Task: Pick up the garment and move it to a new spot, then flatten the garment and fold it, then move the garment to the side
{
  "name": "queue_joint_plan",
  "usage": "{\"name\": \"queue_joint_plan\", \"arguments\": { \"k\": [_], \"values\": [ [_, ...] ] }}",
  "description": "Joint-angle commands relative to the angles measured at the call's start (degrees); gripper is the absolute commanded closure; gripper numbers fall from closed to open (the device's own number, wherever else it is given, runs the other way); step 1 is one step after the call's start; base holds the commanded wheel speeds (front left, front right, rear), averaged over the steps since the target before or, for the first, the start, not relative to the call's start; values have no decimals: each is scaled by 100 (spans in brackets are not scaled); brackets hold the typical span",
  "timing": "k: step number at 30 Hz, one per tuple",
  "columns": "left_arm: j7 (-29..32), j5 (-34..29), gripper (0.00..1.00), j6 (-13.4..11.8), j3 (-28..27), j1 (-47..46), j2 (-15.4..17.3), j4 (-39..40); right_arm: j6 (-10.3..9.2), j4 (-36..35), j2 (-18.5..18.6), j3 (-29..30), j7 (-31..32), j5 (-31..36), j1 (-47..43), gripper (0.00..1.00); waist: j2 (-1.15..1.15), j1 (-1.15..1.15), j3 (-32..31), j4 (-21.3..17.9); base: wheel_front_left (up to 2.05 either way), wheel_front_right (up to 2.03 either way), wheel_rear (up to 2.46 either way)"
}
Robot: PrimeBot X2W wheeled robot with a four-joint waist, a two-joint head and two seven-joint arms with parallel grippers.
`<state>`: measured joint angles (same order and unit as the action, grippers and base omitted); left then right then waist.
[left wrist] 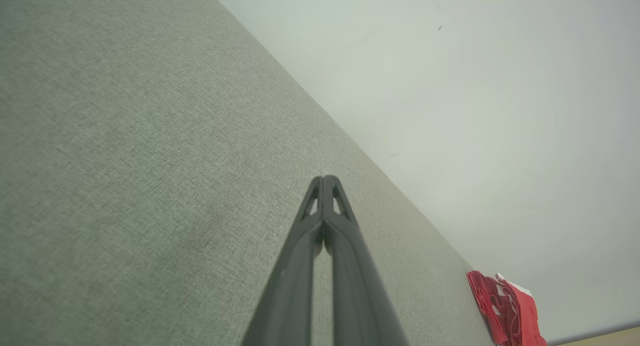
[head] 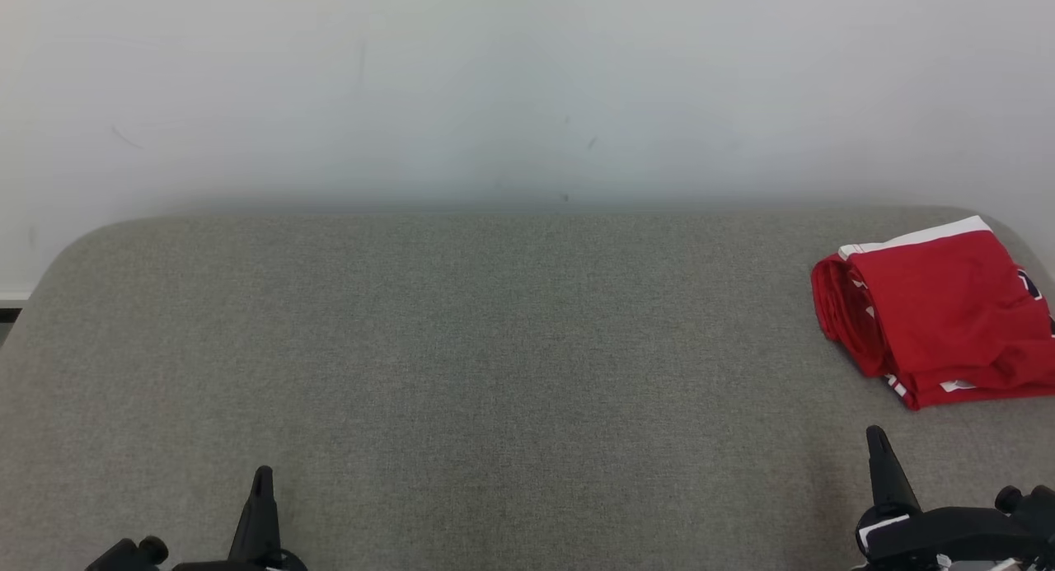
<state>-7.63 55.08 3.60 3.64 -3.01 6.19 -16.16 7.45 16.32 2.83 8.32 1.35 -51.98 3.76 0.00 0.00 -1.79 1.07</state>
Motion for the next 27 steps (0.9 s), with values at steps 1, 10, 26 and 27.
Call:
{"name": "queue_joint_plan", "arguments": {
  "k": [1, 10, 26, 27],
  "values": [
    [29, 203, 100, 50, -29, -186, 0, 37, 3, -22, 9, 55, 61, -204, 131, 100, 0, 0, 4, -2, 0, 0, 0],
    [121, 799, 100, 108, -53, -282, -55, 10, 4, 24, 9, 174, 275, -783, 248, 100, 0, 0, 29, -15, 0, 0, 0],
    [256, 1658, 100, 192, -91, -402, -136, -30, 4, 111, 8, 354, 593, -1637, 399, 100, 0, 0, 70, -36, 0, 0, 0],
    [265, 1717, 100, 199, -93, -414, -141, -32, 4, 118, 8, 365, 619, -1691, 408, 100, 0, 0, 73, -38, 0, 0, 0]
  ]
}}
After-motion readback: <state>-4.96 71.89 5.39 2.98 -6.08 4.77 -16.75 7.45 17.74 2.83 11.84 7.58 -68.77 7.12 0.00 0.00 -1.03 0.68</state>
